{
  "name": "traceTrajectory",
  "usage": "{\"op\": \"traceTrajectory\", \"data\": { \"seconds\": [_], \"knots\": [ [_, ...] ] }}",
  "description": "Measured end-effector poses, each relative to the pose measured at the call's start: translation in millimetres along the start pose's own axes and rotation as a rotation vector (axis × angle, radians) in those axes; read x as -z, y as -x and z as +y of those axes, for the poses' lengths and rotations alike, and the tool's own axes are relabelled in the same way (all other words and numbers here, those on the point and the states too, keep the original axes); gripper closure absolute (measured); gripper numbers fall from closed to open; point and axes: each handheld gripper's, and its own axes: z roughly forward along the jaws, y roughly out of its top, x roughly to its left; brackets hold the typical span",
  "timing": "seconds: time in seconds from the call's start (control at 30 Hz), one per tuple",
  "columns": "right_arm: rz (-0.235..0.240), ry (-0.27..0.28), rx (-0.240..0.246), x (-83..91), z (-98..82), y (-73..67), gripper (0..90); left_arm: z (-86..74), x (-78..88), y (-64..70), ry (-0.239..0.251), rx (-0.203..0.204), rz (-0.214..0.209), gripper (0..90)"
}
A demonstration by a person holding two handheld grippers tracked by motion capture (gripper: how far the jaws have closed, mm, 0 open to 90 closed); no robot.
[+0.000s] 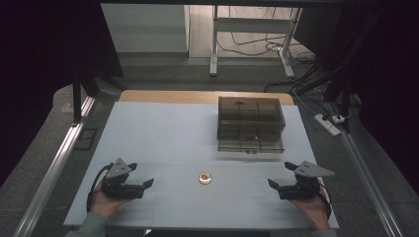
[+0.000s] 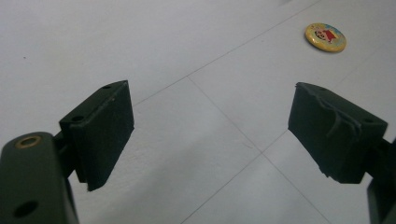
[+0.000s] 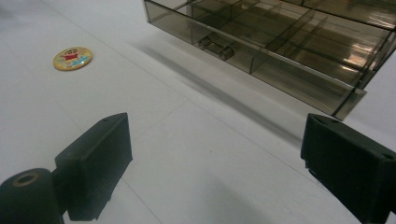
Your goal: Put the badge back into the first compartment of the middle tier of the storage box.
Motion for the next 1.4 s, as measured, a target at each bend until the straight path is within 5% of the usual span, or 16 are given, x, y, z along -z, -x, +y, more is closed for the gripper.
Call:
{"op": "traceTrajectory", "data": {
  "seconds": [0.3,1.4],
  "knots": [
    [0.026,-0.019,0.011,-4.0,-2.0,-4.8,10.0,1.8,-2.1,-1.0,0.007,0.024,-0.005,14.4],
    [0.056,0.023,-0.025,-18.3,11.7,-8.2,11.5,2.6,-4.0,-0.8,-0.007,0.003,0.005,14.1]
  ]
}}
